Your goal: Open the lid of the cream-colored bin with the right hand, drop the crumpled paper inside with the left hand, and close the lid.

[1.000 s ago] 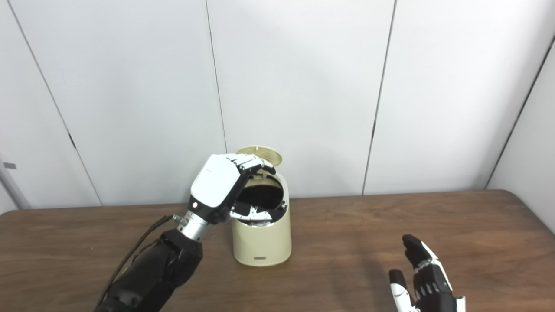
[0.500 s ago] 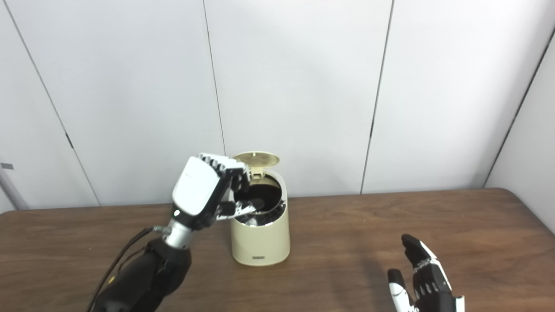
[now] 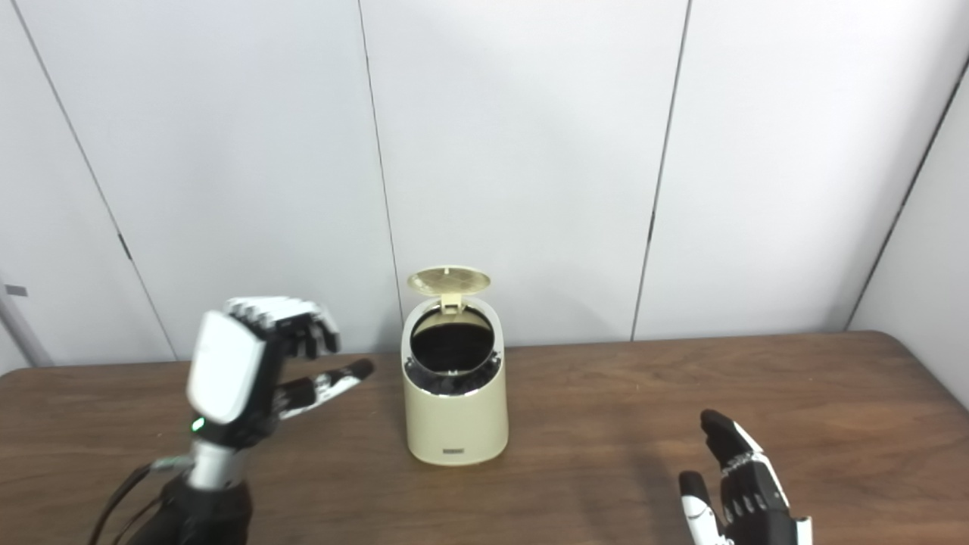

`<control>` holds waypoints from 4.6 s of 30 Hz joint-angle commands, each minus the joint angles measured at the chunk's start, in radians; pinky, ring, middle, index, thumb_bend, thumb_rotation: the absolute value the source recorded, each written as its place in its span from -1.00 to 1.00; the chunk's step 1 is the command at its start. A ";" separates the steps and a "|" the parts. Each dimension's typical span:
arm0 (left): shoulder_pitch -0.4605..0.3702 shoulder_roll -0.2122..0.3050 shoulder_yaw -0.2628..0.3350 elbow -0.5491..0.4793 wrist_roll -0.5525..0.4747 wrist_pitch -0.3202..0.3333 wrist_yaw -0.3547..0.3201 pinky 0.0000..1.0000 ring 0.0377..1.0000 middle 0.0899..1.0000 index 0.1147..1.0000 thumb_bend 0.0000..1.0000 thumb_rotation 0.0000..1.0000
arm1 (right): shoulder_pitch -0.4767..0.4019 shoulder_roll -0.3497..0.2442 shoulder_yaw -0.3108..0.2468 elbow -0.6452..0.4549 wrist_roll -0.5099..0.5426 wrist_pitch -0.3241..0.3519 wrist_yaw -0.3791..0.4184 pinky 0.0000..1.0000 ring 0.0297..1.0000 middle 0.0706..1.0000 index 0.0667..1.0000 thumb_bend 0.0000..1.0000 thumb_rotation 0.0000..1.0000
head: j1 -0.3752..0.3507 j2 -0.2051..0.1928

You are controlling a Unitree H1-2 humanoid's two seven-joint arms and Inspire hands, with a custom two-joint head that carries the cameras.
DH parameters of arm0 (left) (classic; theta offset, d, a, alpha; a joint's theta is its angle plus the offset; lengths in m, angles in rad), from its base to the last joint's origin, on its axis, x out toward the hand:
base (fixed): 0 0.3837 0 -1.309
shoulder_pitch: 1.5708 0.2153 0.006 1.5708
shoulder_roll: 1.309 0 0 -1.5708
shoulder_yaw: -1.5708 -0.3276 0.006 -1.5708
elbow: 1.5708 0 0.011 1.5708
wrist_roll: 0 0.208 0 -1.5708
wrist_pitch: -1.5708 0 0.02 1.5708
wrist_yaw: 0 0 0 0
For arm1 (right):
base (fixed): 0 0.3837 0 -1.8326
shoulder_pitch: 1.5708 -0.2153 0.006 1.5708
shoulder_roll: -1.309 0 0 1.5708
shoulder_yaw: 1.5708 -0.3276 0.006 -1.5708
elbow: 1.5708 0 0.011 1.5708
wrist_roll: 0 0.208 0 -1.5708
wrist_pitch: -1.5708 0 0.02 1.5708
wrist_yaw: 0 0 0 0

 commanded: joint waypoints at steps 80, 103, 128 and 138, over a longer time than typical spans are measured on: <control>0.282 -0.325 0.256 -0.380 -0.437 0.147 -0.395 -0.09 0.08 0.09 -0.01 -0.32 0.99 | -1.075 -0.377 0.506 0.127 -0.980 0.525 0.620 0.68 0.84 0.77 0.67 1.00 0.87 | 0.081 0.031; 0.278 -0.325 0.266 -0.395 -0.442 0.162 -0.406 -0.09 0.08 0.08 -0.04 -0.27 0.96 | -0.934 -0.413 0.473 -0.061 -0.939 0.607 0.734 0.72 0.83 0.76 0.65 0.90 0.80 | 0.073 0.045; 0.285 -0.325 0.275 -0.467 -0.460 0.207 -0.440 -0.09 0.07 0.06 -0.06 -0.25 0.94 | -0.791 -0.425 0.430 -0.162 -0.879 0.624 0.747 0.63 0.74 0.61 0.55 0.88 0.84 | 0.067 0.095; 0.300 -0.335 0.279 -0.521 -0.466 0.248 -0.463 -0.09 0.08 0.06 -0.07 -0.26 0.92 | -0.756 -0.421 0.462 -0.181 -0.906 0.634 0.786 0.60 0.72 0.60 0.53 0.89 0.81 | 0.075 0.128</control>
